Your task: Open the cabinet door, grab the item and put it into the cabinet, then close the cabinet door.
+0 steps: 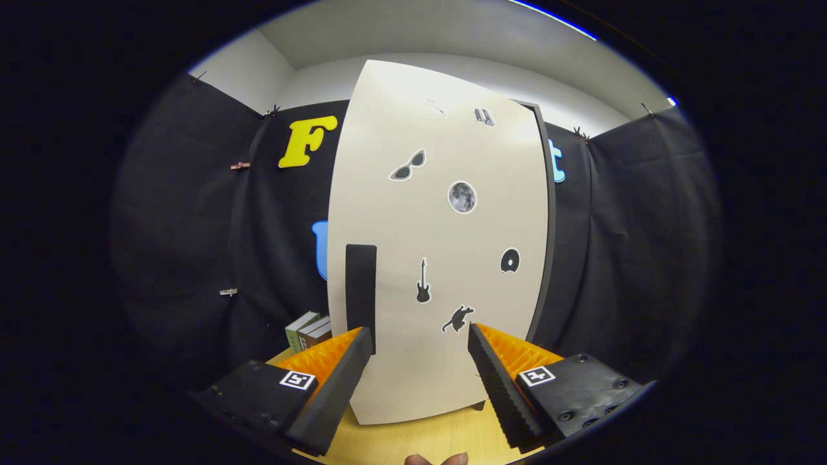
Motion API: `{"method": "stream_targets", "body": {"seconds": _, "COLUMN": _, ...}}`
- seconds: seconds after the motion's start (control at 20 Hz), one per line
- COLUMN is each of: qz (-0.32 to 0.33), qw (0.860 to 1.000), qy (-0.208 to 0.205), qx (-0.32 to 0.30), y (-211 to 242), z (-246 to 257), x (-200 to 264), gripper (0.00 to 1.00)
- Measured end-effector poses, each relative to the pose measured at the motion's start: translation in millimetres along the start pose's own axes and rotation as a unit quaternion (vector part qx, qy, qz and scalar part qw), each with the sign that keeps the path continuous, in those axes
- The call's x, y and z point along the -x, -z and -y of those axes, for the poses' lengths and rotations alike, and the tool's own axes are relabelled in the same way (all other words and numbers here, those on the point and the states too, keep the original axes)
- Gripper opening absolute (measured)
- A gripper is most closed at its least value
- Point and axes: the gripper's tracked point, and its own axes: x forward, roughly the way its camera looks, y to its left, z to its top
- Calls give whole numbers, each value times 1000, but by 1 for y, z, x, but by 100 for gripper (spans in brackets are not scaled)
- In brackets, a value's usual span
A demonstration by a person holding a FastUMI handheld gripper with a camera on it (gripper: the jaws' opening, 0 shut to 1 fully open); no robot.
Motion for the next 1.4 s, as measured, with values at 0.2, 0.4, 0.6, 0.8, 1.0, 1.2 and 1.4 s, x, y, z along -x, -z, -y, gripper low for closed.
{"method": "stream_targets", "body": {"seconds": 0.2, "qz": 4, "qw": 1000, "qy": 10, "qx": 2, "y": -2, "z": 13, "x": 0, "gripper": 98}}
{"method": "stream_targets", "body": {"seconds": 0.4, "qz": 8, "qw": 1000, "qy": 15, "qx": -3, "y": -4, "z": 20, "x": 3, "gripper": 98}}
{"method": "stream_targets", "body": {"seconds": 0.6, "qz": 12, "qw": 1000, "qy": 23, "qx": 0, "y": -5, "z": 22, "x": 2, "gripper": 98}}
{"method": "stream_targets", "body": {"seconds": 0.8, "qz": 13, "qw": 1000, "qy": 28, "qx": -3, "y": -3, "z": 20, "x": -1, "gripper": 98}}
{"method": "stream_targets", "body": {"seconds": 1.0, "qz": 19, "qw": 999, "qy": 29, "qx": -3, "y": -7, "z": 18, "x": -1, "gripper": 98}}
{"method": "stream_targets", "body": {"seconds": 1.2, "qz": 23, "qw": 999, "qy": 30, "qx": 1, "y": -9, "z": 20, "x": 2, "gripper": 98}}
{"method": "stream_targets", "body": {"seconds": 1.4, "qz": 23, "qw": 999, "qy": 32, "qx": -4, "y": -10, "z": 20, "x": 5, "gripper": 98}}
